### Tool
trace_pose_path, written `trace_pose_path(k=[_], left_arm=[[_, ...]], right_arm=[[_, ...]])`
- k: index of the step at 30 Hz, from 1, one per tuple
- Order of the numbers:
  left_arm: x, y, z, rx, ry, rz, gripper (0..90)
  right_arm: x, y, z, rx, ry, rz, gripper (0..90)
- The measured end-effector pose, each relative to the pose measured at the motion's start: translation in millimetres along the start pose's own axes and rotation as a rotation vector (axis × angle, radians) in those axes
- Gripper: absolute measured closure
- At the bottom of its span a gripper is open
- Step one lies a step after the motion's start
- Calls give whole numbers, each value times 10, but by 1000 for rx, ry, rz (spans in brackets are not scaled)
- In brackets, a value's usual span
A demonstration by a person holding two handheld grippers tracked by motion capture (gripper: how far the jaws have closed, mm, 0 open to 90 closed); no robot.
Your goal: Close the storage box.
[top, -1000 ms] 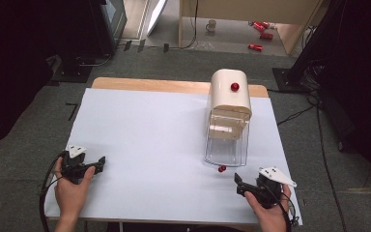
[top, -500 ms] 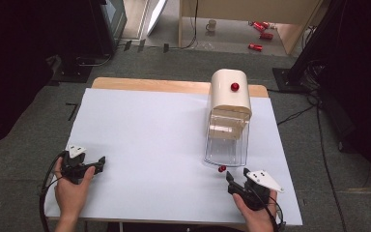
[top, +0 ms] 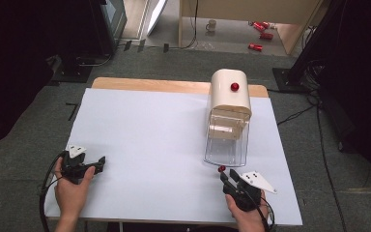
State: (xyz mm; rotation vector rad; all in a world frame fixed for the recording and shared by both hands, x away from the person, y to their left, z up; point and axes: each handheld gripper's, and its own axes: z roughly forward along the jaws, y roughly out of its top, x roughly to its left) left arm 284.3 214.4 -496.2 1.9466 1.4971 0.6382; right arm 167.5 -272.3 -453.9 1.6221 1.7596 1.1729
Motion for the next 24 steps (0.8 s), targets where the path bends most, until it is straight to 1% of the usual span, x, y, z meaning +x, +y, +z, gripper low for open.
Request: trace_pose_path(k=[2,4,8,16,17,18,19,21,24], left_arm=[[0,0,0,0,0,0,138],[0,0,0,0,0,0,138],[0,0,0,0,0,0,138],[0,0,0,0,-1,-1,138],[0,0,0,0,0,-1,138],[0,0,0,0,0,-1,138],[-1,0,0,0,0,-1,138],[-1,0,0,0,0,-1,138],[-1,0,0,0,0,-1,138]], right_arm=[[35,-3,16,-1,0,-10,660],[62,-4,36,-4,-12,-16,696],[89,8,63,-19,-23,-7,744],[88,29,62,-22,-26,-1,750],[88,44,36,-36,-23,1,771],[92,54,15,-45,-26,8,810],[94,70,-9,-59,-34,8,841],[91,99,-33,-62,-40,6,838],[83,114,-11,-42,-36,-1,808]])
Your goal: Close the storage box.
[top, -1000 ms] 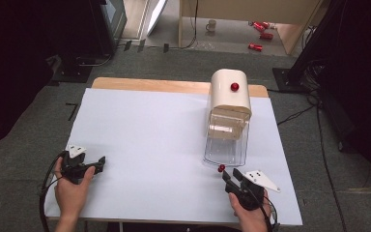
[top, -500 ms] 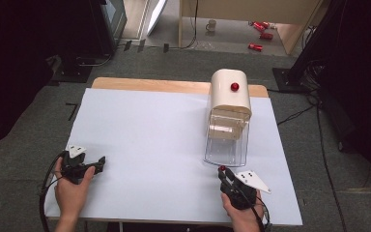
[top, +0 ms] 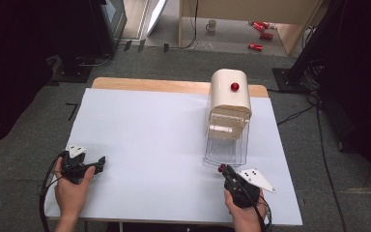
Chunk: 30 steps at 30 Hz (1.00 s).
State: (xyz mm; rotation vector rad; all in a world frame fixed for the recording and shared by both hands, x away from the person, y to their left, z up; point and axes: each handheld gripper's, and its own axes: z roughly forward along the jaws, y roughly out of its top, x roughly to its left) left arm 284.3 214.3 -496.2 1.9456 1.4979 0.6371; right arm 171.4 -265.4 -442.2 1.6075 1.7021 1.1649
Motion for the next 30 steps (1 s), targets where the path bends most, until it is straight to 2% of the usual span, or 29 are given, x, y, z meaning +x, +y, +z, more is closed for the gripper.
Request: trace_pose_path(k=[6,12,19,30], left_arm=[[0,0,0,0,0,0,138],[1,0,0,0,0,0,138],[1,0,0,0,0,0,138],[1,0,0,0,0,0,138]], right_arm=[[29,-49,82,11,-15,4,745],[52,-52,130,-2,-42,-2,749],[55,-50,151,-8,-49,2,749],[81,-67,210,-26,-76,28,751]])
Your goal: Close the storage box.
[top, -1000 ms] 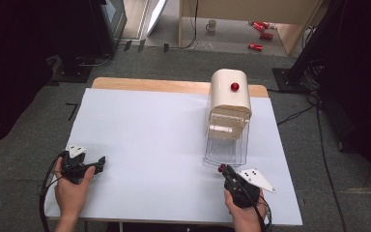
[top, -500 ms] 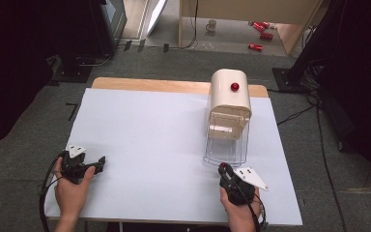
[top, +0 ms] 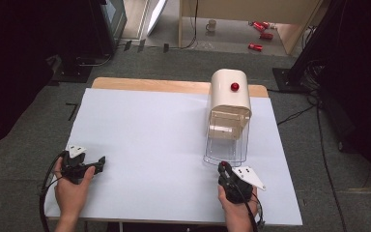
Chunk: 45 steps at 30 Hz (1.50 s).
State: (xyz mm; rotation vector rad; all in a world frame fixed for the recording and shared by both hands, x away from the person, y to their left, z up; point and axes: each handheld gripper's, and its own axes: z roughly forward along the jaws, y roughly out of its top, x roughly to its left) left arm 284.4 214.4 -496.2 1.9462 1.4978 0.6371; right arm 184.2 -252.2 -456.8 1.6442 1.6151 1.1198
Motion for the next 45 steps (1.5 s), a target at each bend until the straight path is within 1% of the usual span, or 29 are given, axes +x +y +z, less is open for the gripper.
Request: trace_pose_path(k=[7,13,19,22,26,31,34,35,37,39,41,42,45], left_arm=[[-1,0,0,-1,1,-1,138],[0,0,-1,0,0,0,138],[0,0,0,0,0,-1,138],[1,0,-1,1,0,0,138],[1,0,-1,1,0,0,138],[2,1,0,1,-1,0,138],[2,1,0,1,-1,-1,138],[2,1,0,1,-1,-1,138],[2,0,-1,1,-1,0,138],[2,0,-1,1,-1,0,138],[2,0,-1,0,-1,0,138],[2,0,-1,0,-1,0,138],[2,0,-1,1,-1,0,138]], right_arm=[[-7,32,-38,-13,-1,6,753],[-19,116,-90,-35,-7,1,753],[-22,254,-109,-53,-11,-7,753],[-35,317,-96,-54,-11,4,752],[-55,403,-55,-49,-9,11,752],[-84,540,13,-54,-12,0,752],[-106,618,59,-56,-11,3,751],[-109,640,82,-54,-15,-7,751],[-114,675,132,-47,-18,-9,751],[-123,693,158,-45,-15,-9,751],[-149,746,233,-42,-10,0,751],[-149,746,233,-42,-10,0,751],[-173,816,339,-36,-9,1,751]])
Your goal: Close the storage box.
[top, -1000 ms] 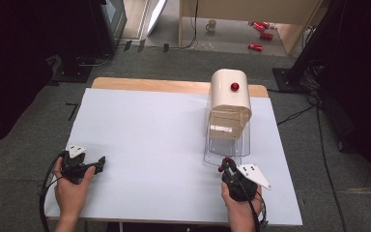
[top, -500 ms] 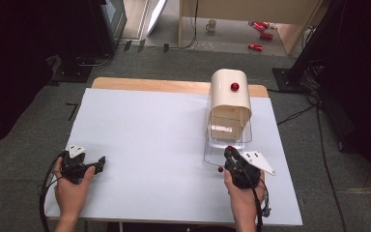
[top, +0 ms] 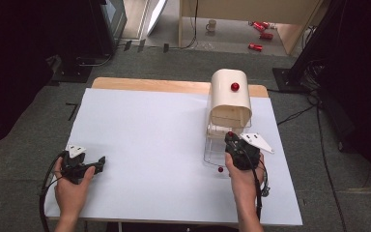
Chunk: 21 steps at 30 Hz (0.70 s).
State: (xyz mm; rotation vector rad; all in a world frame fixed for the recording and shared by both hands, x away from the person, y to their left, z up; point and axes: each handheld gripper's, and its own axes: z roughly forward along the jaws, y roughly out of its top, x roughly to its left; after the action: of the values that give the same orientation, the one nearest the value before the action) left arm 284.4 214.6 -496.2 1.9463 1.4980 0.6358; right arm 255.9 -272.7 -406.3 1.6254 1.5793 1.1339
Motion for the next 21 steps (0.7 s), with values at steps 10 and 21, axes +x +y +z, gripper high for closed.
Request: trace_pose_path(k=[10,21], left_arm=[[1,1,0,1,0,0,138],[2,1,0,1,-1,-1,138]], right_arm=[[-42,142,235,9,-11,-1,748],[-22,36,187,51,24,3,470]])
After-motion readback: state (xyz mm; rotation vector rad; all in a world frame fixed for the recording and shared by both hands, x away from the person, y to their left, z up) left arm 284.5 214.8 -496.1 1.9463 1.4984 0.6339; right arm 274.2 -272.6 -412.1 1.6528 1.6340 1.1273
